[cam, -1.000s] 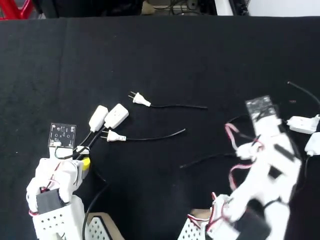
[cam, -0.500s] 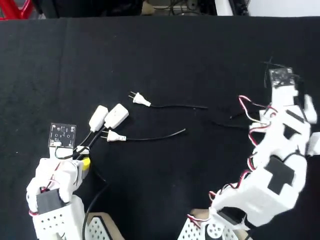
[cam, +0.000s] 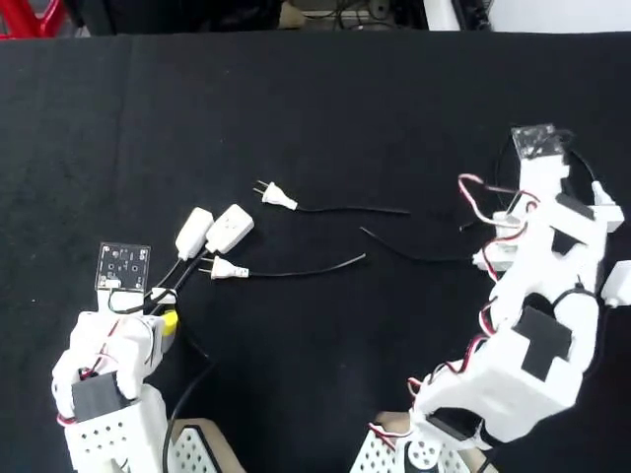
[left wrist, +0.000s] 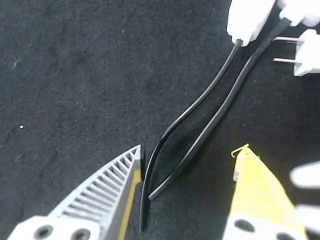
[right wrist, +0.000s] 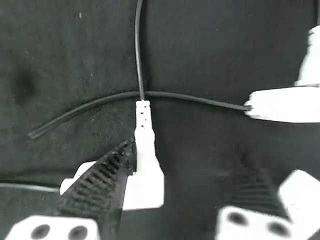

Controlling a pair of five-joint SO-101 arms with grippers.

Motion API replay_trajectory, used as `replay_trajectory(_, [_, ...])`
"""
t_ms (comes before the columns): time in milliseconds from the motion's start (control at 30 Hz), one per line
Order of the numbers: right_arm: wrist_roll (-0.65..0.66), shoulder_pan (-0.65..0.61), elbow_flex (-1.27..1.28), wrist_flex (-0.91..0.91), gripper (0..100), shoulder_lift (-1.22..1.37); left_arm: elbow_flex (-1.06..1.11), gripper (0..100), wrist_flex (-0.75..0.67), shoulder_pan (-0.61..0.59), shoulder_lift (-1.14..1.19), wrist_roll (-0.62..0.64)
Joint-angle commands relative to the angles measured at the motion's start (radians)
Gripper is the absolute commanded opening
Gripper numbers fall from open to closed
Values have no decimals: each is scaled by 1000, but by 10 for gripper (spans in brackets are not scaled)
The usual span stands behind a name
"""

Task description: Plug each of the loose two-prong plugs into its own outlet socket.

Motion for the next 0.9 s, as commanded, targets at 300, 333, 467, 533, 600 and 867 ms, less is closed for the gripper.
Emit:
replay_trajectory(300, [-588, -298, -291, 373, 204, -280, -5, 296, -12, -8, -5, -12])
replay_trajectory(333, [-638, -351, -291, 385, 178, -280, -5, 296, -12, -8, -5, -12])
replay_trajectory(467, [-855, -543, -291, 407, 110, -259, -5, 296, -12, -8, -5, -12])
replay_trajectory(533, [-968, -621, -289, 408, 96, -239, -5, 296, -12, -8, -5, -12])
replay_trajectory(600, [-1056, -677, -288, 408, 95, -217, -5, 296, -12, -8, -5, -12])
replay_trajectory(867, [-1129, -835, -186, 400, 95, -179, -5, 296, -17, -8, -5, -12])
